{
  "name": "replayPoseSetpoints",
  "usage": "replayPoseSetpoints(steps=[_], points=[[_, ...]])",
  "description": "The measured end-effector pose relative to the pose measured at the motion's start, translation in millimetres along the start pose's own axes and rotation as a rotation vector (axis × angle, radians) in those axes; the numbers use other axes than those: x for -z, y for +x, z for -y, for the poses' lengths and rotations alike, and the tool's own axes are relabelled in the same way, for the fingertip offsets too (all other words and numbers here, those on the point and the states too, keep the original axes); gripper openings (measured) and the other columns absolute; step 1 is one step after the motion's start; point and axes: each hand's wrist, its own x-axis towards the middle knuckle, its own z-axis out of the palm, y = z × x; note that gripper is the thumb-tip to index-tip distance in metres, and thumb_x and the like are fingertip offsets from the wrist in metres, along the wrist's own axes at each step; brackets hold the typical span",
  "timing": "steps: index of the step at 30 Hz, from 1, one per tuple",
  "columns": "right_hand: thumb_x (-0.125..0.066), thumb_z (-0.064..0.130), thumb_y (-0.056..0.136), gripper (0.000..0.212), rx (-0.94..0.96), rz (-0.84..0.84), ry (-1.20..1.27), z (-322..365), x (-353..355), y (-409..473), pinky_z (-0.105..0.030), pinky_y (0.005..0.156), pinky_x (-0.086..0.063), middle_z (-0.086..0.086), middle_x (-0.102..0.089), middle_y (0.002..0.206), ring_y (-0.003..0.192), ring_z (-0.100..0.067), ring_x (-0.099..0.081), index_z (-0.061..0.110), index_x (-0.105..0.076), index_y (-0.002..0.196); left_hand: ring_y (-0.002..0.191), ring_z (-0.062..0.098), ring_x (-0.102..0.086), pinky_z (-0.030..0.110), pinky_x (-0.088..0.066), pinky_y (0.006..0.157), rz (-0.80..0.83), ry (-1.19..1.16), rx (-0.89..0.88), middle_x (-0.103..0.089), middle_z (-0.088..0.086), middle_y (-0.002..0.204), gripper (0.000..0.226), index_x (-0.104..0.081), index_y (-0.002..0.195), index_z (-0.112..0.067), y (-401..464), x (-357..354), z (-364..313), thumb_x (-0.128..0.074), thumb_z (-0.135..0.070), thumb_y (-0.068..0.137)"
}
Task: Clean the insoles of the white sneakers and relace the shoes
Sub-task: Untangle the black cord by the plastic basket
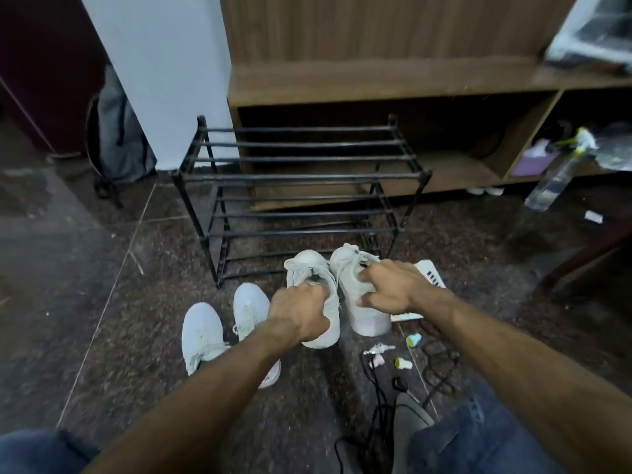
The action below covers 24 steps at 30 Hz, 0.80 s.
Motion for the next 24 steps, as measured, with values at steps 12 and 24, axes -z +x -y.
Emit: replayPoseSetpoints(steps=[12,24], points=[[-0.064,0.052,0.082,0.042,-0.025,-0.429,-0.083,-42,135,-40,-0.031,0.061,-0.029,0.007,-0.05,0.071,0.084,-0.025,-0.058,0.016,-0.044,0.072,0.092,0.034,-0.061,0.033,-0.031,0.066,-0.415,0.135,-0.11,-0.067,0.006,0.1,0.014,-0.042,0.083,-0.023,15,146,-30,-0.055,-0.019,0.083],[-0.065,0.042,0.086,0.023,-0.14,-0.523,0.036,-111,147,89,-0.033,0.068,-0.037,-0.003,-0.063,0.102,0.097,-0.029,-0.059,0.025,-0.05,0.082,0.101,0.026,-0.061,0.035,-0.037,0.081,-0.422,0.25,-0.072,-0.066,0.003,0.109,0.02,-0.057,0.104,-0.021,168,161,-32,-0.051,-0.017,0.085]])
